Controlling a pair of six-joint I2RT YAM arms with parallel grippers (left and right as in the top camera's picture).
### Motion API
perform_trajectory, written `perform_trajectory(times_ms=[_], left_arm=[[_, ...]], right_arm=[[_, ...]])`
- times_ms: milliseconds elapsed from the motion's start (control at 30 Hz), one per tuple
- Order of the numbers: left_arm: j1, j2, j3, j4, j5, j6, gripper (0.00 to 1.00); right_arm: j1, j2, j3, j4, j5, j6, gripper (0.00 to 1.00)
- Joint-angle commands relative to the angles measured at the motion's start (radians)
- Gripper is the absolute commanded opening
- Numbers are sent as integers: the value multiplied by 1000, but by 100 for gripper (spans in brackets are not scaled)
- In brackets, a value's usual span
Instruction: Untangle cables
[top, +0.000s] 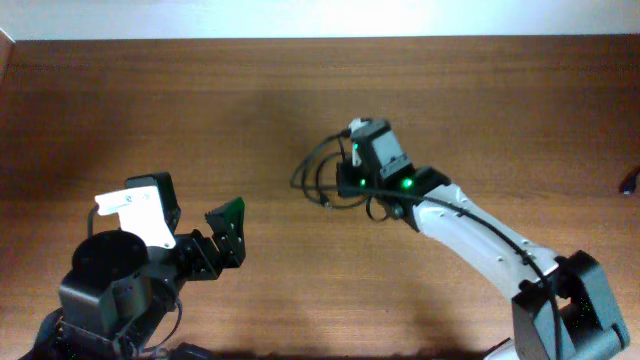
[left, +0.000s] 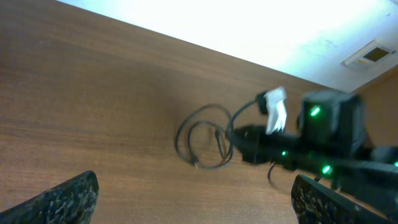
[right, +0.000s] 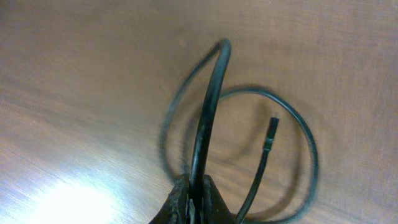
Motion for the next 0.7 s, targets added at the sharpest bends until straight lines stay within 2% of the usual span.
perform_trajectory(times_ms=[0,167,333,500,600,667], left_arm=[[-3,-4,5,-2,1,16,99],[-3,-4,5,-14,1,16,99],[-3,-4,5,-19,1,16,99],[-3,-4,5,-19,1,16,99],[-3,-4,5,-19,1,16,99],[-3,-4,5,-18,1,16,99]], right_arm=[[-85,-99,205,16,-167,-6,4],[-236,-151,424,16,-228,-6,4],[-459,-190,479,-5,-228,-6,4],[-806,-204,479,-156,-228,-10,4],[-1061,-204,479,-206,-227,-132,4],[-1176,-203,479,-197,-214,-138,4]])
